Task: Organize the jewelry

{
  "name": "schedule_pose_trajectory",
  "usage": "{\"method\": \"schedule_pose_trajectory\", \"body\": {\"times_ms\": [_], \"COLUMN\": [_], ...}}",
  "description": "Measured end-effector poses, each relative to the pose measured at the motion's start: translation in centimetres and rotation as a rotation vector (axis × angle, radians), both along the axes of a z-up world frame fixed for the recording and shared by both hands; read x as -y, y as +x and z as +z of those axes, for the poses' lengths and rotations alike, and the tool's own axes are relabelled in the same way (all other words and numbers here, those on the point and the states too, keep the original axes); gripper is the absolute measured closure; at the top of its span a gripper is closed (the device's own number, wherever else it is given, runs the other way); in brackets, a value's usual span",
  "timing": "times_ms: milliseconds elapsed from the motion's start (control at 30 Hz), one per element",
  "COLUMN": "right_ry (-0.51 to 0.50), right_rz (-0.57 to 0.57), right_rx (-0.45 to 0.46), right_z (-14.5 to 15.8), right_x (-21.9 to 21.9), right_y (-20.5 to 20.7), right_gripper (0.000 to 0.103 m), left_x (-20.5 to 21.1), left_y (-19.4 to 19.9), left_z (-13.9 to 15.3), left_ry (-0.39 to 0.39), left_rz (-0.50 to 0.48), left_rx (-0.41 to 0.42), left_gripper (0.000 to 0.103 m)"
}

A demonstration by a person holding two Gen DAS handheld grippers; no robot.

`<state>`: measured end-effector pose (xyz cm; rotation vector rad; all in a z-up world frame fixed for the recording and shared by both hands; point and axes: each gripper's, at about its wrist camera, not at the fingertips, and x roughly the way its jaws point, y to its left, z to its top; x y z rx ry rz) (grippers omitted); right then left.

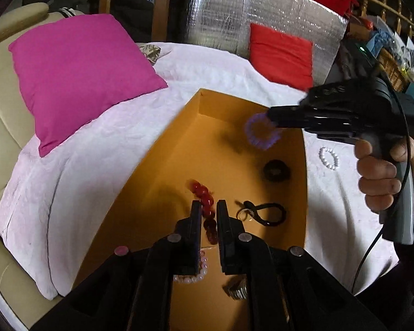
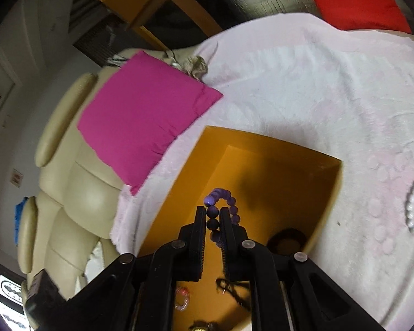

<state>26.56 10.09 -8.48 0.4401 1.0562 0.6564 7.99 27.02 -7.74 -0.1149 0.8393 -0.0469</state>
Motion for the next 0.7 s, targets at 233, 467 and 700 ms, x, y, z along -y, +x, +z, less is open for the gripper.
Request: {"method": "schedule_pose_trajectory", "body": {"times_ms": [233,467,700], "right_ry": [0.068,0.096,-0.005], "right_rz": [0.005,-0.078,-0.172], "right_rx": [0.064,0.125,0.135], "right_z": [0.9,3.0,2.3], "right_x": [0.5,8.0,16.1], "right_y": [-1.0,-2.3,-5.6], "right_gripper": [0.070,0.070,0.070], "left_x": [0.9,1.1,0.2], "left_y": [-0.8,-2.3,-6.0], "left_z": [0.8,1.2,2.2], "left_ry": [0.053,0.073,0.101], "left_rz": [-0.001,0.008,0.089], "left_rx": [0.052,0.058,0.079], "left_gripper": [0.063,0.059,0.041]}}
